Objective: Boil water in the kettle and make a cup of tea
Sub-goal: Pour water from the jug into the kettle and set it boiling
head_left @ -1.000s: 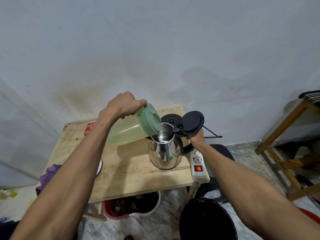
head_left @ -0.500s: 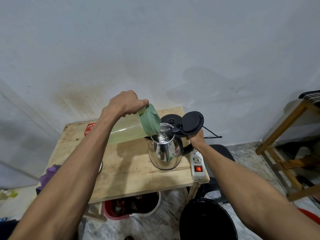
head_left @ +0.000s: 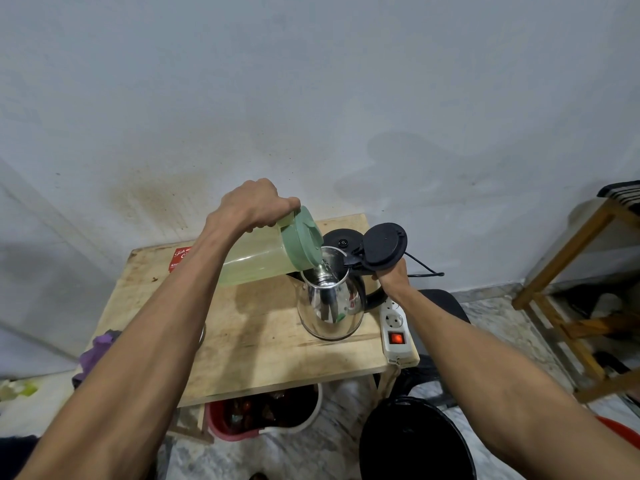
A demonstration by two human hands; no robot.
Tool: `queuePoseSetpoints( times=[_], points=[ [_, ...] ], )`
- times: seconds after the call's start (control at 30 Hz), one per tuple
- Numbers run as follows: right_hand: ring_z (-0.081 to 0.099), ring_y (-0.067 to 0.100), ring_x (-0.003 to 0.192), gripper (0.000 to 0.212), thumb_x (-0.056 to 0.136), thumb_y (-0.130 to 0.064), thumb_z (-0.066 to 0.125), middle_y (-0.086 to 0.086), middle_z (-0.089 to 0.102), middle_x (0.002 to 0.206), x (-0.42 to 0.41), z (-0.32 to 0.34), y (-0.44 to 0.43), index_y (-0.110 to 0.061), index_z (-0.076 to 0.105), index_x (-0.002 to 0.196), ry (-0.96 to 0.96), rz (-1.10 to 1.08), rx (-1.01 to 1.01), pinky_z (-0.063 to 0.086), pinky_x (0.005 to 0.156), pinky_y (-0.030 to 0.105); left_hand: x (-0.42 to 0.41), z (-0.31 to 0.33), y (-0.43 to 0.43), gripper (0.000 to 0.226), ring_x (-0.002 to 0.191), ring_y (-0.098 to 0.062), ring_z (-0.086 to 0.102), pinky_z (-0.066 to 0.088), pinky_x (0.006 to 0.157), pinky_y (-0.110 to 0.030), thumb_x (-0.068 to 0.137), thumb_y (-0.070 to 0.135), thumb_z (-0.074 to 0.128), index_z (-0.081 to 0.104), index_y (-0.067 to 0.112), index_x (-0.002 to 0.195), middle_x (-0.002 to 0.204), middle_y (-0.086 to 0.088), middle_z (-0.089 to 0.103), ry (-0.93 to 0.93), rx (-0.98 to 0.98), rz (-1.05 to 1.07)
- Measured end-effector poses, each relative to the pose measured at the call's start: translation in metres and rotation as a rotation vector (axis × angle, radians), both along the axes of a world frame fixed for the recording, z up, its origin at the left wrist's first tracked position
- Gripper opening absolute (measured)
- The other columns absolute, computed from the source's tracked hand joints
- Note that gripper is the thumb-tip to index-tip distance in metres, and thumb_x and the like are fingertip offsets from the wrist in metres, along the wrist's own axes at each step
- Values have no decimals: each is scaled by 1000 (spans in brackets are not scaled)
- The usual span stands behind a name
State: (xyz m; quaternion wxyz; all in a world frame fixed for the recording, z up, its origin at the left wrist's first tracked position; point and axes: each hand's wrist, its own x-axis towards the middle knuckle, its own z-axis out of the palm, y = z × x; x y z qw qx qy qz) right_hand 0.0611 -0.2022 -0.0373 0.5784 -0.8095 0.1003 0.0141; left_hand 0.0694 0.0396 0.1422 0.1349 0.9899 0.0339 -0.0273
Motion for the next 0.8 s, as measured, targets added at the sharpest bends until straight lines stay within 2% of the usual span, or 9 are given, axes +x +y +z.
queuePoseSetpoints(
  times=[0.27, 0.5, 0.8],
  points=[
    [62, 40, 105, 20, 91, -7, 65, 24, 69, 107, 0, 0, 0, 5, 65, 108, 4, -7, -2, 54, 91, 54, 0, 2, 0, 51, 34, -23, 52, 42, 51, -25, 68, 58, 52, 53, 14, 42, 36, 4, 53, 2, 0, -4],
    [62, 40, 105, 20, 92, -6, 64, 25, 68, 107, 1, 0, 0, 6, 64, 108, 0, 3, -19, 53, 91, 55, 0, 5, -2, 51, 40, -26, 53, 48, 56, -27, 70, 58, 52, 55, 13, 46, 45, -1, 58, 15, -9, -19],
    [62, 38, 104, 19, 92, -7, 65, 23, 69, 106, 1, -2, 0, 4, 65, 107, 7, -9, -12, 54, 91, 53, 0, 8, -3, 51, 38, -25, 52, 46, 53, -27, 71, 57, 54, 53, 13, 43, 36, 3, 52, 4, -10, -20]
  ],
)
